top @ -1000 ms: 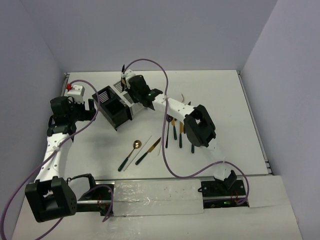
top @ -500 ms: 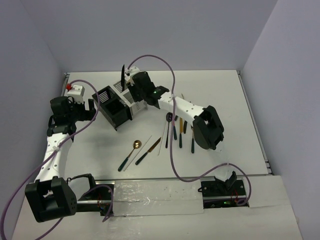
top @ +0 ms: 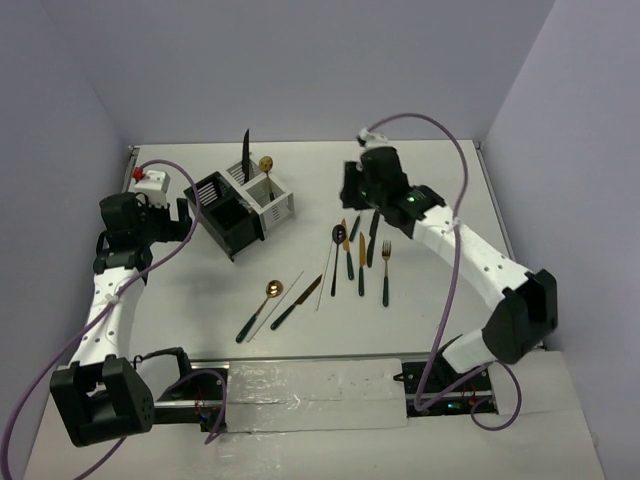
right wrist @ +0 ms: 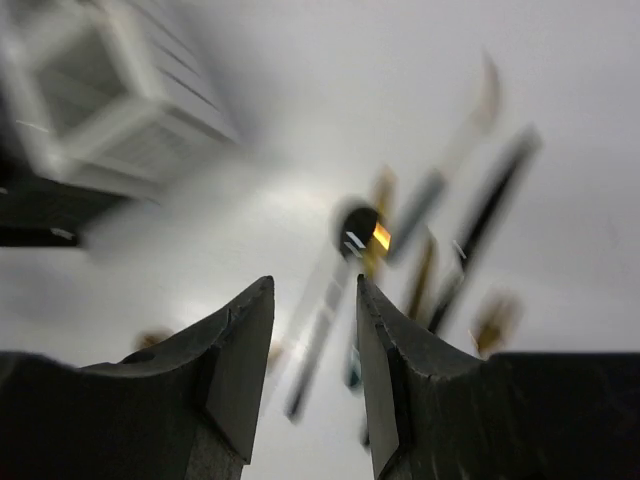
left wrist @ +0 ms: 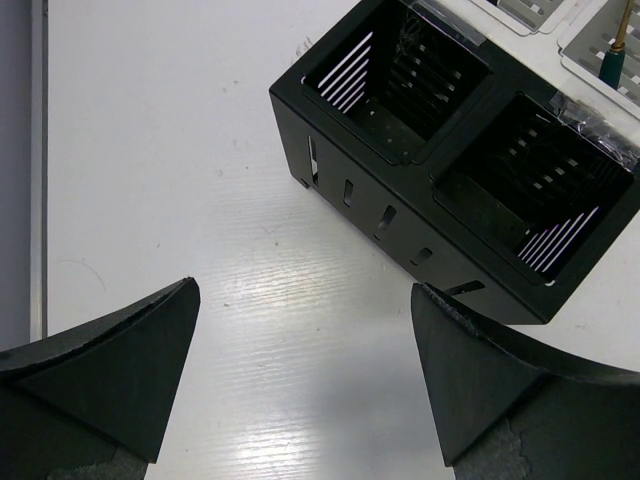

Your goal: Sort the eating utensils into containers

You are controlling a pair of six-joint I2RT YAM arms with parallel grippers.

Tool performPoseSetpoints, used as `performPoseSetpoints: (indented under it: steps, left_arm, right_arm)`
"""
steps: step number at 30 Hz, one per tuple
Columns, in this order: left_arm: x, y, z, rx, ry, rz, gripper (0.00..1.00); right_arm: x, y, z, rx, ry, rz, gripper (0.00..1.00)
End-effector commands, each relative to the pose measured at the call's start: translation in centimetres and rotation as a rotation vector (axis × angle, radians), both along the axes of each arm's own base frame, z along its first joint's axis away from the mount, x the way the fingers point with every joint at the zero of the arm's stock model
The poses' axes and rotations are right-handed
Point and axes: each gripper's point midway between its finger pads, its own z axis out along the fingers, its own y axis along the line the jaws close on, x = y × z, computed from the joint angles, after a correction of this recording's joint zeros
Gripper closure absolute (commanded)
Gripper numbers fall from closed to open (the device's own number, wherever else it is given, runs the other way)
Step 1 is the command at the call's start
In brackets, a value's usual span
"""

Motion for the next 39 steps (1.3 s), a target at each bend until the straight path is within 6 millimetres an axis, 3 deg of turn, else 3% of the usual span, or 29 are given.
performPoseSetpoints:
  steps: [1,6,10,13,17,23,26,27,29,30,31,35,37,38,39]
  left_arm:
    - [-0.1,-0.3,1.5,0.01,-0.048,-0.033,0.03]
    - [-0.2,-0.8,1.8,-0.002,-0.051,-0.054,0.03]
    - [-0.2,-0.9,1.9,-0.006,-0.051,-0.061,0.03]
    - [-0.3,-0.8,1.7,-0.001,-0.05,-0.056,0.03]
    - [-0.2,-0.7,1.7,0.002,-0.054,-0.052,0.02]
    - [-0.1,-0.5,1.5,0.005,-0.047,-0.042,0.02]
    - [0.0,-0.4,1.6,0.01,-0.053,-0.039,0.02]
    - [0.0,-0.4,1.6,0.009,-0.054,-0.038,0.02]
    - [0.0,-0.4,1.8,0.01,-0.056,-0.04,0.02]
    - [-0.1,-0.4,1.8,0.01,-0.056,-0.04,0.02]
    - [0.0,-0.4,1.9,0.011,-0.056,-0.041,0.02]
    - [-0.1,-0.7,2.4,0.011,-0.06,-0.063,0.03]
    - [-0.3,-1.1,2.6,0.008,-0.048,-0.088,0.05]
    - [-0.3,-1.7,3.6,0.006,-0.063,-0.128,0.07]
    - [-0.9,-2.2,3.4,-0.007,-0.033,-0.158,0.08]
  right_arm:
    - [-5.6,-7.3,-9.9,-0.082,0.345,-0.168,0.54]
    - [-11.9,-12.3,-17.2,-0.197,0.569,-0.259,0.43]
    - [-13.5,-14.4,-20.1,-0.222,0.65,-0.315,0.43]
    - [-14.4,-14.0,-21.9,-0.225,0.709,-0.285,0.44]
    - [-14.3,-13.4,-23.0,-0.212,0.74,-0.265,0.47]
    - [-13.0,-12.7,-22.5,-0.197,0.714,-0.259,0.51]
    - [-13.8,-13.4,-24.0,-0.251,0.769,-0.272,0.6]
    - [-14.1,-13.7,-24.8,-0.271,0.796,-0.275,0.73]
    - [-14.7,-13.8,-25.4,-0.285,0.819,-0.269,0.84]
    - [-14.9,-13.8,-25.5,-0.287,0.827,-0.268,0.95]
    - [-14.9,-13.7,-25.5,-0.288,0.826,-0.262,1.0]
    - [-14.0,-14.4,-23.9,-0.3,0.74,-0.306,1.0]
    - [-11.9,-15.2,-20.7,-0.305,0.573,-0.361,1.0]
    - [-10.5,-14.1,-17.6,-0.275,0.431,-0.343,1.0]
    - [-9.4,-14.4,-15.4,-0.307,0.316,-0.361,1.0]
